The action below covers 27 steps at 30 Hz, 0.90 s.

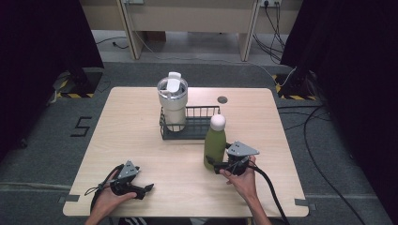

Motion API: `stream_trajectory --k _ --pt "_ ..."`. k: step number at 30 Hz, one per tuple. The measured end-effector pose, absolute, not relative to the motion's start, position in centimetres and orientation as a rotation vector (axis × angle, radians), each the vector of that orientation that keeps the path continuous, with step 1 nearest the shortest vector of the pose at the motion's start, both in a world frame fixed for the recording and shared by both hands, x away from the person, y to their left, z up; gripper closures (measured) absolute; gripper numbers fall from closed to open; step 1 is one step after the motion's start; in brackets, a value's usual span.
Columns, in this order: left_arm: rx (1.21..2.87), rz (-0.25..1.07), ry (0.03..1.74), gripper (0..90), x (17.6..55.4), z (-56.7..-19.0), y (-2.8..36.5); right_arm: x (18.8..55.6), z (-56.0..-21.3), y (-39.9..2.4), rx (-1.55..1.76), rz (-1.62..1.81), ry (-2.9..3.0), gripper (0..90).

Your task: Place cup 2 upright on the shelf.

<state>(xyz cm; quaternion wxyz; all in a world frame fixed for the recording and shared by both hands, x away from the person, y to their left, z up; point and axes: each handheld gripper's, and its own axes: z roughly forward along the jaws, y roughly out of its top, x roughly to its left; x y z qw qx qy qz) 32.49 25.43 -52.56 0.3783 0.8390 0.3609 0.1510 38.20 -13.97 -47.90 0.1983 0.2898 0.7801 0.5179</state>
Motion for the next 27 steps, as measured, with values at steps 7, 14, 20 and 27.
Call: stream_trajectory --k 7,14,20,27 --pt "2.144 0.386 0.922 7.6 32.5 -52.6 25.4 38.7 -48.4 -13.6 0.807 1.487 2.16 18.9" --pt "2.144 0.387 0.923 7.3 32.5 -52.6 25.4 39.1 -49.0 -13.2 0.8 1.517 2.147 19.5" --pt "2.144 0.387 0.923 7.1 32.5 -52.6 25.4 39.5 -49.3 -13.1 0.792 1.57 2.139 19.6" --pt "2.145 0.386 0.922 7.0 32.5 -52.6 25.4 39.6 -49.5 -13.0 0.779 1.587 2.121 20.3"
